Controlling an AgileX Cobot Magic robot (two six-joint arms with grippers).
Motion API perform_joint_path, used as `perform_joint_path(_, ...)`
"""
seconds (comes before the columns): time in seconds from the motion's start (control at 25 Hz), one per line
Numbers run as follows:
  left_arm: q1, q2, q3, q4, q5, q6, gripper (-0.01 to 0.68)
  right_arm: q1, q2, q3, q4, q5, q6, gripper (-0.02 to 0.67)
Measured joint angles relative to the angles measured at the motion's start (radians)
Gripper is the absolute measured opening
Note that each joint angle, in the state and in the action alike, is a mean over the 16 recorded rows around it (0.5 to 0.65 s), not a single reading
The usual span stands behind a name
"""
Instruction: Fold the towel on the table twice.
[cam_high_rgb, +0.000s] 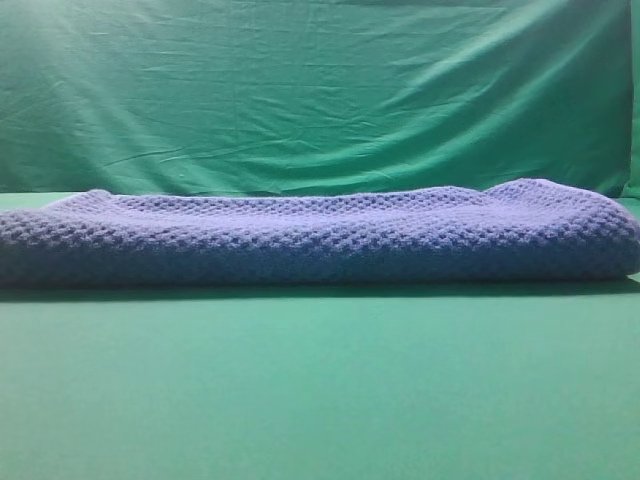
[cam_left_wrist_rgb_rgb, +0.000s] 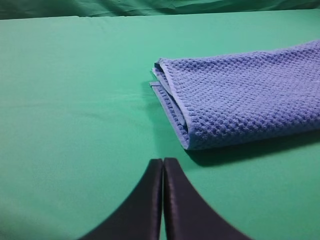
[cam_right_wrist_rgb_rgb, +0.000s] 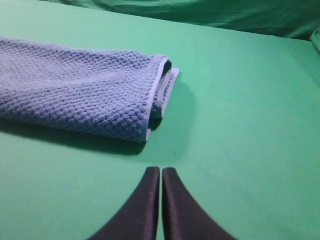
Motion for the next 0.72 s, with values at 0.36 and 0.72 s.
perform_joint_path(0.36,0.018,0.000,0.000,-0.002,0.000,0.000,0.000,-0.009,0.000,0.000,0.000,-0.002,-0.002,0.000)
perform_joint_path(0.72,0.101,0.000,0.000,-0.005,0.000,0.000,0.000,-0.134,0.000,0.000,0.001,-0.002,-0.004,0.000)
